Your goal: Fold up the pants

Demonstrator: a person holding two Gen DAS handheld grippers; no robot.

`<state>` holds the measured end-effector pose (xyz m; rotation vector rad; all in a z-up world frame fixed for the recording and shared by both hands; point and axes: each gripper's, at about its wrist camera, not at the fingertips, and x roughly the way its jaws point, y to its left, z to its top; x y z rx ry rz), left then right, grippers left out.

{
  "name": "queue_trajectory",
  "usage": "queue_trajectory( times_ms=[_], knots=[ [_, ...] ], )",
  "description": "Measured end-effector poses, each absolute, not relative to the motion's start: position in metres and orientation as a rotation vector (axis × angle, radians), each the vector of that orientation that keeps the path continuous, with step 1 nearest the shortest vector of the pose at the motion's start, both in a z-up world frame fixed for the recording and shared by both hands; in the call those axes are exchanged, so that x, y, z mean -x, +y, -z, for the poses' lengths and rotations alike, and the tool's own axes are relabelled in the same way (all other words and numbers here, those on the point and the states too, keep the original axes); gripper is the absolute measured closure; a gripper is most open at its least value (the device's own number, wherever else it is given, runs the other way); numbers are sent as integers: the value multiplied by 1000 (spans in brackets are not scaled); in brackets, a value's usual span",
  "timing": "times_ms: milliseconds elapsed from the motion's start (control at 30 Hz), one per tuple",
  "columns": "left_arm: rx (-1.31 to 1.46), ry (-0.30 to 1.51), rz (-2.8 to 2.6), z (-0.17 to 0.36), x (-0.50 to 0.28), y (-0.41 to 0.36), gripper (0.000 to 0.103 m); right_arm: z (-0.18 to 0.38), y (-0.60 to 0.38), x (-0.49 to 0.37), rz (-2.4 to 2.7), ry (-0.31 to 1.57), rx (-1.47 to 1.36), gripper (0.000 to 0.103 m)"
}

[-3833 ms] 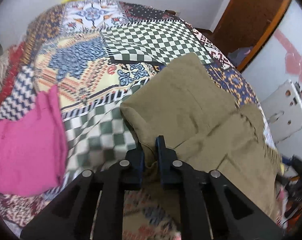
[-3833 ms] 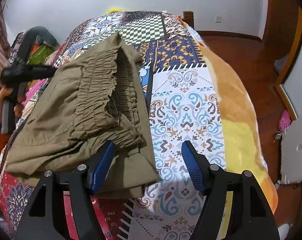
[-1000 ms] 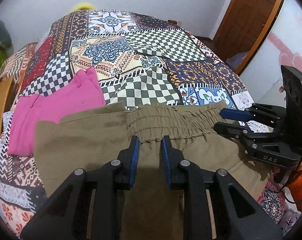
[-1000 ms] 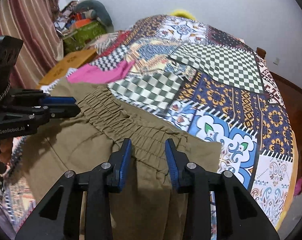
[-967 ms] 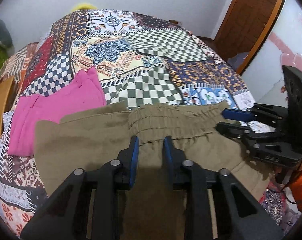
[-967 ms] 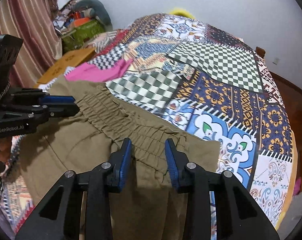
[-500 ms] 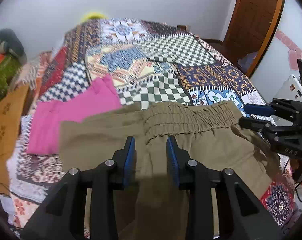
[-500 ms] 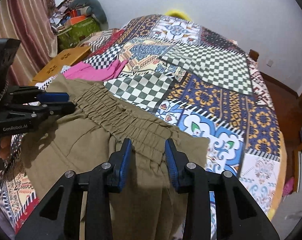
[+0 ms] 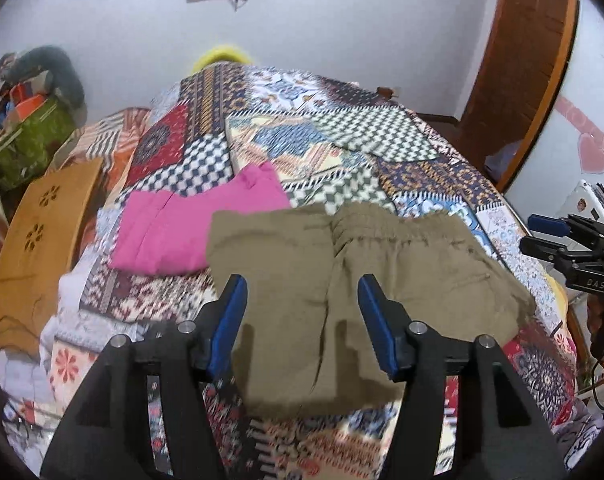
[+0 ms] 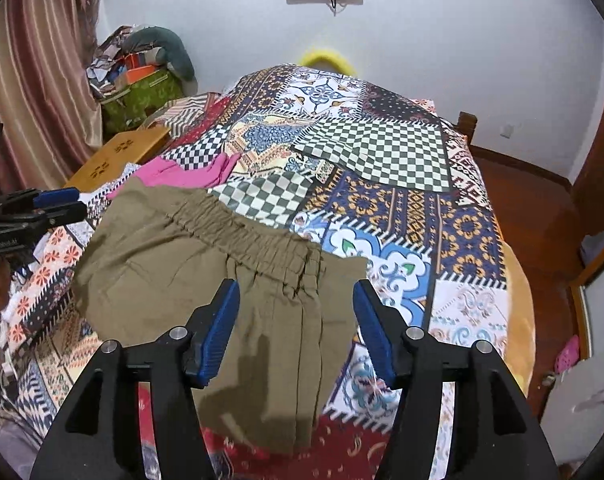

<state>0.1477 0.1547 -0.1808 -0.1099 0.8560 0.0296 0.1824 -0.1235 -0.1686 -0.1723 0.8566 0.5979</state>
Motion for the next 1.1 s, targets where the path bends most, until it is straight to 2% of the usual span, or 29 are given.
queue_trajectory(
  times_ms=[100,167,233,367,633,800,1100],
  knots=[
    [124,874,-22,189,-139,159,46,177,-126,-179,-582,875,167,46],
    [139,893,-19,197,-134,162,46,182,-127,-177,-560,883,166,38],
    [152,902,-24,204,-131,165,46,189,-132,-176,-540,892,148,36],
    [162,920,-54,218,-132,169,42,202,-136,-177,-513,927,123,35],
    [233,994,-41,251,-152,186,41,228,-138,-188,-532,1025,58,35],
    [303,1048,-6,271,-169,195,41,239,-145,-199,-561,1064,-20,28],
    [330,1052,45,274,-200,188,41,259,-148,-223,-642,1150,-164,27]
  ],
)
